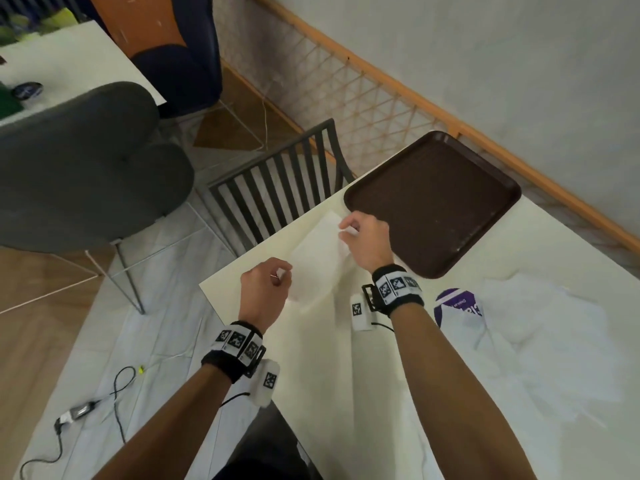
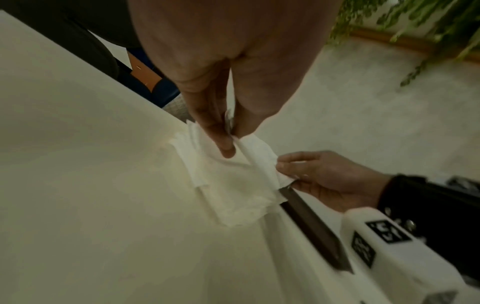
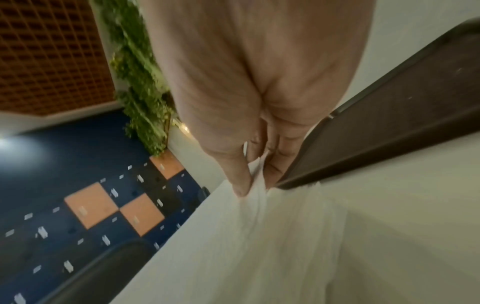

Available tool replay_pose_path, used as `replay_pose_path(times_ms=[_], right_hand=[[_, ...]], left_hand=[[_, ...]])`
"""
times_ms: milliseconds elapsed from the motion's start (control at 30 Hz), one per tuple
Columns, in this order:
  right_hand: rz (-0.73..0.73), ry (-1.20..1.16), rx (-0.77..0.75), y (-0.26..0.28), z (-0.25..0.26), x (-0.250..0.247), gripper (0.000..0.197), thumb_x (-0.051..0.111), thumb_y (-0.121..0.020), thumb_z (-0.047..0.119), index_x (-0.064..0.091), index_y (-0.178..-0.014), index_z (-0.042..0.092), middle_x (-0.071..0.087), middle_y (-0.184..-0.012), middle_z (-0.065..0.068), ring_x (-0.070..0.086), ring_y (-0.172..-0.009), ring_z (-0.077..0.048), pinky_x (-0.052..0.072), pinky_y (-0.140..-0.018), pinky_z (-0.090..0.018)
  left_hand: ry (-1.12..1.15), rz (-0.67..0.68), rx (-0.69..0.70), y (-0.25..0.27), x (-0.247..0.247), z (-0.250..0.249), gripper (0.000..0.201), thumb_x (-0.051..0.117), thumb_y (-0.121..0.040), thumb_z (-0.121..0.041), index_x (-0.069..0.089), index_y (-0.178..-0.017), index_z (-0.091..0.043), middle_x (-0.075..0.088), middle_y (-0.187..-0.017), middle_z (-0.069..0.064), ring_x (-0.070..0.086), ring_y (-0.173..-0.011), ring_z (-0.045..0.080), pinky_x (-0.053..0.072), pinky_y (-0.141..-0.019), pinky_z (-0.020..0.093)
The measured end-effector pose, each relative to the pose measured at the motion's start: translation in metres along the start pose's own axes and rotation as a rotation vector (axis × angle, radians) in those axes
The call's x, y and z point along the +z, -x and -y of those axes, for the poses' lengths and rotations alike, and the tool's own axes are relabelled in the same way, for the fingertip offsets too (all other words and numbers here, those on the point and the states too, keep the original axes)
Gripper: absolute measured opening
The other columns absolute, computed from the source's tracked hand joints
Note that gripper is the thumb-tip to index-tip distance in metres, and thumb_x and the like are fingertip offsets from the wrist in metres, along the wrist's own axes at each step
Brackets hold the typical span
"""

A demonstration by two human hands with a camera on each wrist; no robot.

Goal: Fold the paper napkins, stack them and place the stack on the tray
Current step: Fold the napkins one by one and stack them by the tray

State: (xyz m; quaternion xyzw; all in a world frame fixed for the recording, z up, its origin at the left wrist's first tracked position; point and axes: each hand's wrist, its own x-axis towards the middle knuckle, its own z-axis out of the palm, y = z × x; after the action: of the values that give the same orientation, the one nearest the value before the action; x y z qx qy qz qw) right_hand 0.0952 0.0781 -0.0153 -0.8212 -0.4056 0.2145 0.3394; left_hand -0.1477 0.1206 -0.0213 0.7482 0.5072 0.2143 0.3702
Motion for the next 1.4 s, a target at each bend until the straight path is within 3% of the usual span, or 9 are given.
replay_pose_path(times_ms=[67,200,400,600,733,933,1033,1133,1400], right_hand=[[0.052,0.099,0.016,-0.010,-0.003,0.015,0.015,0.074,-0.098,0.006,0.076,-0.106,0.020,0.075,-0.113,-0.001,0.068,-0.114,-0.021,0.053,-0.101,-0.029],[0.073,0.269,-0.028,-0.007,0.000,0.024,0.021,0.066,-0.098,0.000,0.077,-0.106,0.015,0.072,-0.117,-0.008,0.067,-0.112,-0.029,0.051,-0.095,-0.030],[-0.049,0.240,-0.109,0.058,0.010,-0.026,0.019,0.073,-0.101,0.018,0.073,-0.120,0.021,0.062,-0.135,-0.002,0.060,-0.116,-0.020,0.054,-0.100,-0.034],[-0.023,0.123,-0.102,0.171,-0.044,-0.088,0.010,0.074,-0.101,0.023,0.072,-0.109,0.030,0.075,-0.107,0.011,0.069,-0.092,-0.006,0.056,-0.083,-0.027],[-0.008,0.116,-0.018,0.234,-0.109,-0.114,0.019,0.077,-0.098,0.017,0.071,-0.107,0.033,0.073,-0.099,0.021,0.070,-0.089,0.002,0.060,-0.083,-0.026],[0.213,0.349,0.151,0.272,-0.173,-0.140,0.059,0.087,-0.083,0.036,0.059,-0.134,0.041,0.061,-0.139,0.014,0.056,-0.127,-0.019,0.048,-0.107,-0.042],[0.272,0.472,0.168,0.273,-0.175,-0.141,0.067,0.087,-0.078,0.045,0.054,-0.136,0.045,0.058,-0.121,0.016,0.047,-0.120,-0.018,0.041,-0.099,-0.040],[0.274,0.511,0.170,0.271,-0.171,-0.140,0.049,0.086,-0.081,0.046,0.059,-0.122,0.041,0.056,-0.097,0.017,0.046,-0.106,-0.018,0.035,-0.087,-0.037],[0.240,0.369,0.144,0.286,-0.171,-0.157,0.029,0.088,-0.084,0.037,0.060,-0.086,0.038,0.060,-0.101,0.018,0.052,-0.102,-0.017,0.046,-0.090,-0.039]], left_hand=[[-0.103,0.034,0.021,-0.006,0.004,0.008,0.012,0.075,-0.093,-0.008,0.077,-0.100,-0.017,0.064,-0.069,-0.004,0.061,-0.062,0.013,0.047,-0.072,0.008],[-0.168,0.062,0.028,-0.008,0.009,0.014,0.015,0.077,-0.090,-0.007,0.076,-0.104,-0.014,0.062,-0.100,0.003,0.064,-0.079,0.022,0.058,-0.090,0.043],[-0.227,-0.053,0.178,0.022,0.014,-0.001,0.024,0.080,-0.086,-0.010,0.074,-0.105,-0.022,0.049,-0.123,0.003,0.045,-0.110,0.029,0.047,-0.097,0.039],[-0.049,0.215,0.248,0.099,0.044,-0.030,0.018,0.074,-0.091,-0.014,0.069,-0.096,-0.030,0.063,-0.094,-0.015,0.061,-0.088,0.007,0.051,-0.076,0.026],[-0.054,0.416,0.317,0.151,0.087,-0.047,0.004,0.072,-0.096,-0.026,0.070,-0.100,-0.027,0.065,-0.092,-0.015,0.062,-0.087,0.006,0.056,-0.084,0.036],[-0.249,0.533,0.310,0.193,0.157,-0.075,0.061,0.068,-0.094,-0.058,0.058,-0.139,-0.018,0.055,-0.133,0.000,0.048,-0.122,0.025,0.045,-0.105,0.040],[-0.381,0.549,0.343,0.199,0.175,-0.087,0.060,0.070,-0.094,-0.050,0.052,-0.143,-0.021,0.051,-0.137,0.001,0.046,-0.128,0.027,0.043,-0.105,0.041],[-0.324,0.551,0.340,0.199,0.179,-0.093,0.037,0.073,-0.095,-0.037,0.060,-0.127,-0.024,0.057,-0.126,-0.002,0.057,-0.119,0.025,0.045,-0.099,0.039],[0.045,0.439,0.315,0.182,0.148,-0.091,0.018,0.090,-0.082,-0.024,0.073,-0.089,-0.025,0.064,-0.088,-0.007,0.066,-0.078,0.011,0.058,-0.081,0.040]])
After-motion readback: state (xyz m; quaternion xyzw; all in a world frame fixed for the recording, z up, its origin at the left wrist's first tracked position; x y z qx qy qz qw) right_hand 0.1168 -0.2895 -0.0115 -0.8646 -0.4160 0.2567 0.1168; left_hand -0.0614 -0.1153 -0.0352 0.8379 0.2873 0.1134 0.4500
